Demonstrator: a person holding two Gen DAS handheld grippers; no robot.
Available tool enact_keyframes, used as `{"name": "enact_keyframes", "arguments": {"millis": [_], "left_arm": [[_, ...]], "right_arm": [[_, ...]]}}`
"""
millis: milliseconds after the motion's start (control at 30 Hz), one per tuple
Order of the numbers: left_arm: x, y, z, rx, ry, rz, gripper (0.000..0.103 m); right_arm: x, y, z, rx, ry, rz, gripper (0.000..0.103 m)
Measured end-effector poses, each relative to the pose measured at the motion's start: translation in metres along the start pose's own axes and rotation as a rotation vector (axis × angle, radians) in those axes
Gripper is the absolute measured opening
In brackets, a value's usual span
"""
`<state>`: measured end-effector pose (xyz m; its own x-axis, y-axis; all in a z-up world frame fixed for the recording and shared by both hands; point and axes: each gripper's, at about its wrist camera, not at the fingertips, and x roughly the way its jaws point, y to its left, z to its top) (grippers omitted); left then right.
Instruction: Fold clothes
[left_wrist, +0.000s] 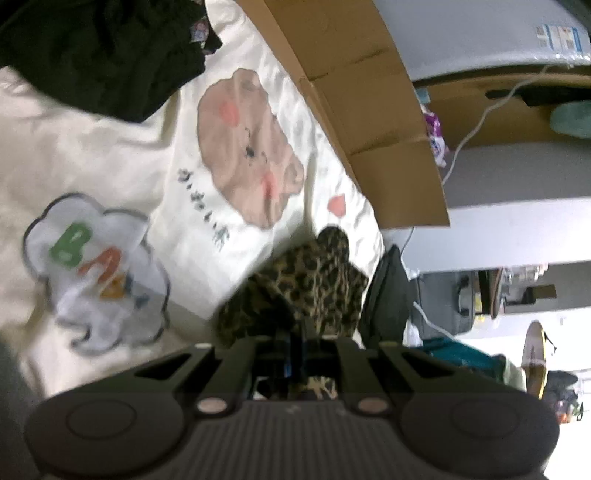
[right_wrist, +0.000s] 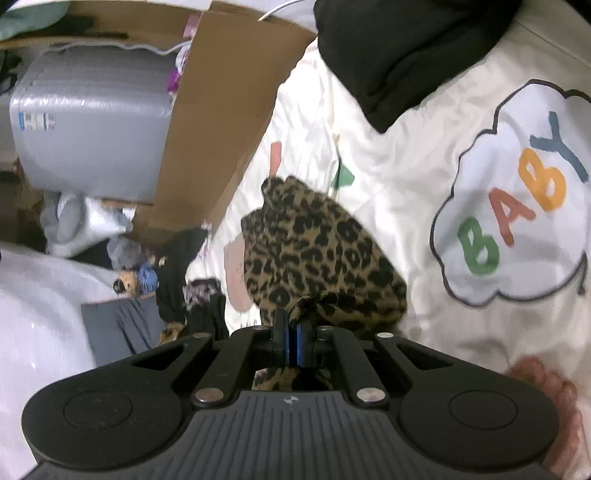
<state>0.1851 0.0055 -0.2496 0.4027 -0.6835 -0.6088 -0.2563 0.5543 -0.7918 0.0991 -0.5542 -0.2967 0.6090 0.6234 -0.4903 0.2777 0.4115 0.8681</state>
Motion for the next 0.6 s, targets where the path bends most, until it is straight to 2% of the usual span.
{"name": "enact_keyframes", "arguments": {"millis": [67, 433, 600], "left_arm": [[0.013, 0.001, 0.008, -0.011, -0.012, -0.001, 0.005], [0.094, 0.025, 0.049, -0.008, 0.002, 0.131, 0.005], [0.108, 0.029, 0.055, 0.014, 0.021, 0.128, 0.006]], "right_arm": [[0.008, -0.004, 0.005, 0.005, -0.019, -0.009, 0.002], [0.045, -0.038, 0.021, 0.018, -0.088, -0.048, 0.002], [0.055, -0.044, 0.025, 0.012, -0.096, -0.075, 0.003]]}}
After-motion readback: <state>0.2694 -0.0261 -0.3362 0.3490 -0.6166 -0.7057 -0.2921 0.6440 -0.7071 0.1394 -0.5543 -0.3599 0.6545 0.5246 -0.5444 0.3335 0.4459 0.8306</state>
